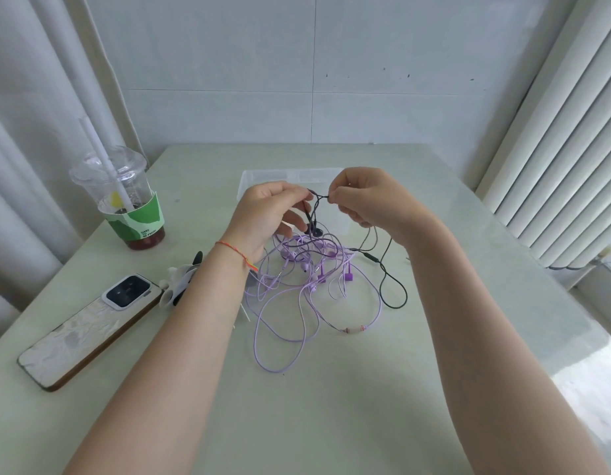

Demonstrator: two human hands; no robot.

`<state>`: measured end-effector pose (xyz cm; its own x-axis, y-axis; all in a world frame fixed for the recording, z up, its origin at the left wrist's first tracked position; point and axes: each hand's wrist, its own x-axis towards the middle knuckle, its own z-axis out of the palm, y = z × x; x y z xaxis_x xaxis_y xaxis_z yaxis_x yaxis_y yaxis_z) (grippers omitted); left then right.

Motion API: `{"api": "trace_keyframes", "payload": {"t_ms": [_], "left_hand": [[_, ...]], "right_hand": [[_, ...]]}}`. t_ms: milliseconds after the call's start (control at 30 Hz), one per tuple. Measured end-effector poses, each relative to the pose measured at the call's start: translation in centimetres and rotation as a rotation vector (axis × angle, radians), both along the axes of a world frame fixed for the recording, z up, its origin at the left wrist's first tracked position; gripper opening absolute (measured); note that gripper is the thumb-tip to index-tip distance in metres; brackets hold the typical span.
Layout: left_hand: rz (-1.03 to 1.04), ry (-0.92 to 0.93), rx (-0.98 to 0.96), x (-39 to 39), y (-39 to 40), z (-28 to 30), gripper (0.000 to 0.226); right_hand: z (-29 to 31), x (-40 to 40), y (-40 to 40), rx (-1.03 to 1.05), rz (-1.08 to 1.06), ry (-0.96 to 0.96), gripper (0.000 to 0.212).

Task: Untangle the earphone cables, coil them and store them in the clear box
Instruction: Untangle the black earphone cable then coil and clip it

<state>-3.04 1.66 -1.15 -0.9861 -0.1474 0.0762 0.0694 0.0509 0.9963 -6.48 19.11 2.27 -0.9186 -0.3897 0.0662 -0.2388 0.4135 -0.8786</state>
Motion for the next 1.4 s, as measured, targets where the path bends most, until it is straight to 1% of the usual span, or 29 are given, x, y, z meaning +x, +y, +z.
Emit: {"api": "trace_keyframes", "payload": {"t_ms": [33, 133, 167, 267, 400, 467, 533, 633, 700, 867, 1067, 1167, 1267, 1400], "left_hand": [[0.005, 0.001, -0.03, 0.0, 0.0, -0.1, 0.015], [0.015, 0.026, -0.129, 0.0, 0.1, -0.2, 0.01], [0.02, 0.039, -0.156, 0.0, 0.2, -0.3, 0.008], [0.09, 0.074, -0.267, -0.2, 0.2, -0.6, 0.013], [0.25, 0.232, -0.576, -0.8, 0.0, -1.6, 0.016], [0.281, 0.289, -0.635, -0.9, 0.0, -1.7, 0.011], [0.221, 0.24, -0.59, -1.0, 0.0, -1.7, 0.009], [0.065, 0.083, -0.455, -1.1, 0.0, -1.8, 0.008], [0.016, 0.025, -0.374, -0.9, 0.1, -1.9, 0.008], [0.053, -0.026, -0.208, -0.8, 0.0, -1.6, 0.003], [0.048, -0.046, -0.002, -0.8, 0.0, -1.5, 0.011], [0.056, -0.059, 0.104, -0.7, -0.1, -1.4, 0.007], [0.06, -0.068, 0.164, -0.5, 0.1, -1.2, 0.002], [0.039, -0.092, 0.233, -0.5, 0.3, -1.1, 0.002]], "right_hand": [[0.0, 0.0, 0.0, 0.019, -0.011, 0.015, 0.006], [-0.1, 0.0, -0.1, 0.06, -0.009, 0.079, 0.021], [-0.1, 0.1, -0.1, 0.078, -0.012, 0.104, 0.02], [-0.3, -0.1, -0.2, 0.105, -0.028, 0.149, 0.016], [-0.5, -0.2, -0.4, 0.096, -0.038, 0.175, 0.017], [-0.6, -0.3, -0.5, 0.114, -0.035, 0.191, 0.016], [-0.7, -0.4, -0.5, 0.111, -0.014, 0.191, 0.012], [-0.7, -0.2, -0.6, 0.086, 0.014, 0.169, 0.007], [-0.6, -0.1, -0.6, 0.063, 0.024, 0.146, 0.007], [-0.5, 0.1, -0.6, 0.052, 0.021, 0.112, 0.009], [-0.7, 0.2, -0.9, 0.115, -0.01, 0.14, 0.013], [-0.7, 0.2, -1.0, 0.142, -0.019, 0.156, 0.013], [-0.8, 0.2, -1.1, 0.167, -0.019, 0.156, 0.014], [-1.0, 0.0, -1.2, 0.25, -0.048, 0.205, 0.011]]}}
